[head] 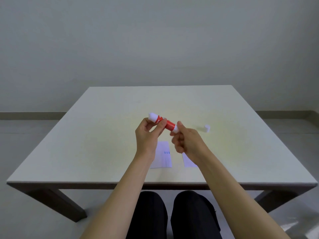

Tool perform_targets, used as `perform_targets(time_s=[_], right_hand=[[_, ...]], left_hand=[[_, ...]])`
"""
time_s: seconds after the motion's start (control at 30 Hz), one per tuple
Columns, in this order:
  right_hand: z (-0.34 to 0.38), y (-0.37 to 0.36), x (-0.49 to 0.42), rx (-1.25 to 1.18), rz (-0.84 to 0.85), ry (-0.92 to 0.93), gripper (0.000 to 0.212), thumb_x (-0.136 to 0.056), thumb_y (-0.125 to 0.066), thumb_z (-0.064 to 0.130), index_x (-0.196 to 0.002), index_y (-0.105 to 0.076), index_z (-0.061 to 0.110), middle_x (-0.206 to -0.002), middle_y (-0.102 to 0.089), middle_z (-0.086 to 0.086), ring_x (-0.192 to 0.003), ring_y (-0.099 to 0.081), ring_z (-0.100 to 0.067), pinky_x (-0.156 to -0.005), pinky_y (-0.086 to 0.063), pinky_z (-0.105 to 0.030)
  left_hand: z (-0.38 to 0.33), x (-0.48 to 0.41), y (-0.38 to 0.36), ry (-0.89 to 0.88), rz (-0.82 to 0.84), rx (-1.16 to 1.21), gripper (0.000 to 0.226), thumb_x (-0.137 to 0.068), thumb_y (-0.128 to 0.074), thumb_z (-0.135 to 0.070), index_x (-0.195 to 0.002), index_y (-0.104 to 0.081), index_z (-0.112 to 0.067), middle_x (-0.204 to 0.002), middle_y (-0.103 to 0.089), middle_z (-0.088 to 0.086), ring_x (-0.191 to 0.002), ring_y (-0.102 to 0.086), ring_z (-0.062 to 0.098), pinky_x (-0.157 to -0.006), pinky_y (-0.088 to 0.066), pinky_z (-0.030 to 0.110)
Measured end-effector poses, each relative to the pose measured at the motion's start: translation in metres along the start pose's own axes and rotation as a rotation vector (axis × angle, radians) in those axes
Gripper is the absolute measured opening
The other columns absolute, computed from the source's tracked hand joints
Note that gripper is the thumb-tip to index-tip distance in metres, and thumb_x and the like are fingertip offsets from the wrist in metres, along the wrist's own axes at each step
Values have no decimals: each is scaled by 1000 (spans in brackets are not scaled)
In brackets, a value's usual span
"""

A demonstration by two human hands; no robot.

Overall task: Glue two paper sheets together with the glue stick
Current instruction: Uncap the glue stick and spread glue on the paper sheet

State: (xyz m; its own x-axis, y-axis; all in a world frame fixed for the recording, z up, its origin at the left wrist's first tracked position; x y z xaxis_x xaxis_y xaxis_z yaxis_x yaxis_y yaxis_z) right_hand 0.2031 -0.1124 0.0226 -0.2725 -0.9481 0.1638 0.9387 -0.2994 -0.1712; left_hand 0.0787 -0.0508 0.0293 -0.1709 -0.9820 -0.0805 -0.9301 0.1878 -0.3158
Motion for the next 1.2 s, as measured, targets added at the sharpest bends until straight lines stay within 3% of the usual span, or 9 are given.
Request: perform_targets(time_s=[0.07, 0.13, 0.27, 0.33, 0.53, 0.77, 0.97, 1.1, 1.2], right_hand=[[-4, 0, -1, -2, -49, -149, 48, -95, -42, 45, -62, -50, 12, -56, -36, -1, -38, -25, -12, -34, -22, -19], [-2, 4, -1, 88, -68, -96, 48, -93, -47, 47, -63, -54, 10, -53, -41, -1, -38, -30, -13, -35, -27, -19], [9, 2, 3, 14, 28, 186, 17, -92, -59, 17, -106, -60, 7, -71, -64, -8, -55, -55, -19, -54, -48, -24], [8, -2, 4, -62, 33, 182, 12, -94, -54, 14, -98, -61, 5, -65, -61, -8, -54, -51, -21, -51, -45, -23], [-7, -13, 0, -33, -112, -166, 45, -99, -36, 36, -64, -48, 11, -34, -34, 6, -30, -28, -11, -34, -26, -18], [13, -10, 3, -7, -61, 246, 15, -94, -54, 20, -100, -61, 8, -72, -64, -7, -53, -55, -17, -54, -48, -27], [0, -4, -2, 71, -156, -93, 56, -93, -40, 54, -59, -49, 10, -37, -34, 7, -32, -27, -11, -35, -23, -18], [7, -3, 0, 2, -16, 106, 31, -94, -52, 37, -86, -61, 9, -62, -54, -4, -44, -46, -15, -45, -40, -22], [4, -1, -1, -56, 16, 76, 31, -94, -52, 34, -82, -56, 6, -62, -52, -5, -42, -46, -14, -43, -40, -20]], left_hand=[[0, 3, -1, -15, 13, -25, 23, -69, -77, -26, -84, -67, -11, -95, -74, 9, -106, -67, 27, -101, -48, 46], [-1, 2, 3, -19, -14, -26, 23, -68, -77, -27, -82, -67, -13, -91, -75, 4, -106, -67, 26, -102, -47, 46], [-4, -2, 11, -20, -66, -2, 21, -68, -77, -26, -79, -65, -13, -87, -72, 3, -106, -66, 31, -102, -46, 47], [-4, -4, 9, -17, -42, 1, 19, -72, -77, -21, -82, -65, -11, -90, -72, 7, -105, -67, 31, -99, -49, 44], [1, 0, 4, 20, 42, 48, 9, -80, -73, -14, -85, -66, -10, -99, -72, 14, -107, -66, 32, -96, -51, 37], [-7, -6, 4, -24, -1, -6, 12, -79, -73, -14, -88, -65, -9, -95, -73, 9, -99, -69, 25, -98, -51, 41], [-4, 2, -2, -18, 79, -61, 13, -81, -70, -12, -92, -67, -8, -96, -75, 7, -106, -67, 28, -103, -46, 45], [-5, 0, 3, -12, 22, -68, 17, -81, -71, -13, -95, -68, -4, -102, -73, 14, -106, -66, 30, -103, -45, 47], [-4, -2, 3, -5, 61, -42, 15, -79, -72, -15, -92, -68, -8, -99, -75, 11, -106, -67, 29, -103, -46, 46]])
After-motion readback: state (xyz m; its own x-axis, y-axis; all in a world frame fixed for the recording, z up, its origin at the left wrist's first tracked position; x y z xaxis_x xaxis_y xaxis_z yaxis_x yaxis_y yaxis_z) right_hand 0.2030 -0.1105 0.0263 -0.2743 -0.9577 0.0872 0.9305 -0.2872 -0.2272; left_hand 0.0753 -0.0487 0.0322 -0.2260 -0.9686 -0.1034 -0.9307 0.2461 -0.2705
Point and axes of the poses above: each hand's wrist, its own x-axis away from the middle knuckle, its own y-axis out of the back of the hand, z = x × y, the point moved 5 cm from there along -x, towards the middle knuckle
